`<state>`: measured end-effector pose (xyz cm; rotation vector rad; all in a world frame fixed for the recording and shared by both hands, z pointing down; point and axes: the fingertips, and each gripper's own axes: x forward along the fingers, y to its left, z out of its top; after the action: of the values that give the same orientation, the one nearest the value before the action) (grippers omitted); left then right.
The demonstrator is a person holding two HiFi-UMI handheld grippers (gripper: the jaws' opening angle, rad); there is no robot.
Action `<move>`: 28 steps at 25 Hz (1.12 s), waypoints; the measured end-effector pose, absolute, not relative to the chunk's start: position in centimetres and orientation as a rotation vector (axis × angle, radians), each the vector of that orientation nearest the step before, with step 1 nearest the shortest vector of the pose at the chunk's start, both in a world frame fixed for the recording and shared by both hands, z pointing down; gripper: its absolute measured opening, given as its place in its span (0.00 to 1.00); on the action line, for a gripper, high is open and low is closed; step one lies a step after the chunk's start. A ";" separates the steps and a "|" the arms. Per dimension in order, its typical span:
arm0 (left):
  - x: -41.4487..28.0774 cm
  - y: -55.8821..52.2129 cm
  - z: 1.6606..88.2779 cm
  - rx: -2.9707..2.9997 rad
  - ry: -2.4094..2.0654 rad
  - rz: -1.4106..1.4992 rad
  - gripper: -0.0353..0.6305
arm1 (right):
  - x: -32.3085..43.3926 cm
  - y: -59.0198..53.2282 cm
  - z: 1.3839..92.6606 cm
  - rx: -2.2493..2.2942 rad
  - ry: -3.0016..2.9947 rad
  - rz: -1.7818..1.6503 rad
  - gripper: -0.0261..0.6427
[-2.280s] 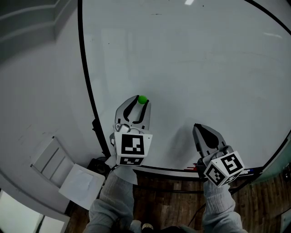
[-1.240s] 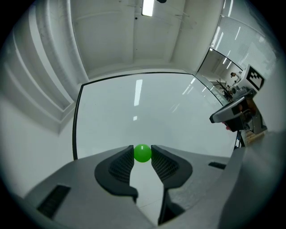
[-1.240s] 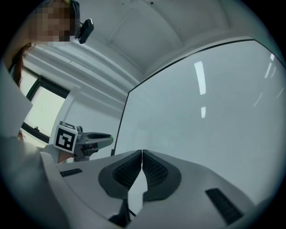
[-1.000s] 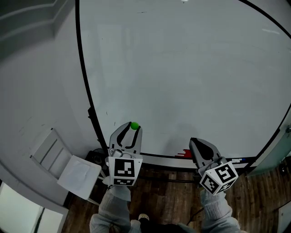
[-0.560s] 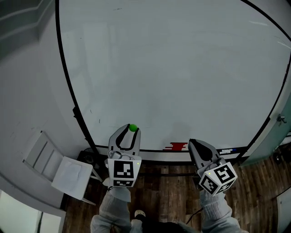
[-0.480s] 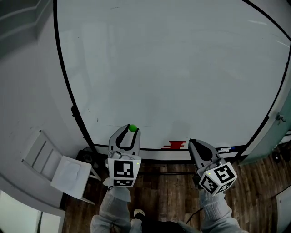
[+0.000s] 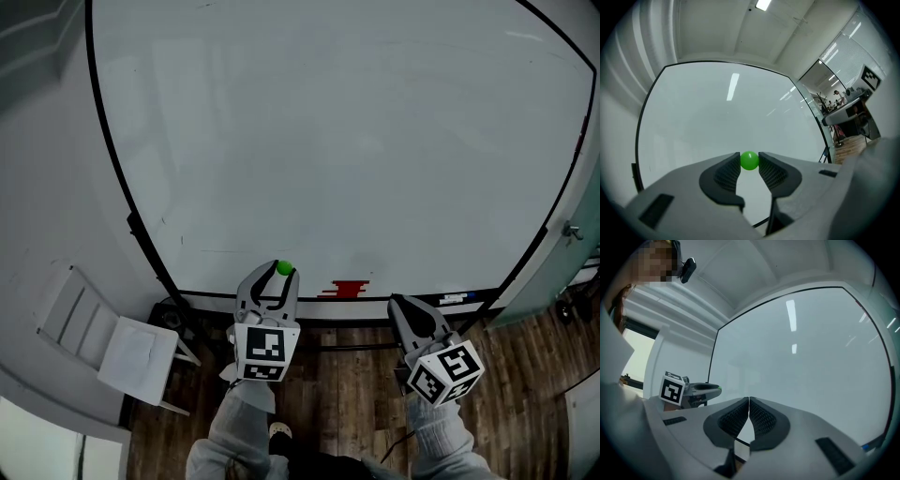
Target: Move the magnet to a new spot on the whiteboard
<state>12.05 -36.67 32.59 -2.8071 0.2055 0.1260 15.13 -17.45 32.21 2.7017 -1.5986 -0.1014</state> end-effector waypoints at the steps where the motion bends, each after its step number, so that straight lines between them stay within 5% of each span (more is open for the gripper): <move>1: 12.6 -36.3 32.8 -2.807 0.194 0.124 0.24 | 15.5 -17.2 32.5 2.705 -1.592 -0.096 0.08; 28: 24.5 -38.1 35.4 -2.751 0.346 0.030 0.24 | 22.5 -13.3 37.5 2.788 -1.418 0.059 0.08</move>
<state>24.50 -38.15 35.42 -2.7514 0.3456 0.0301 22.52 -13.29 37.48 2.7876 -1.4177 0.0591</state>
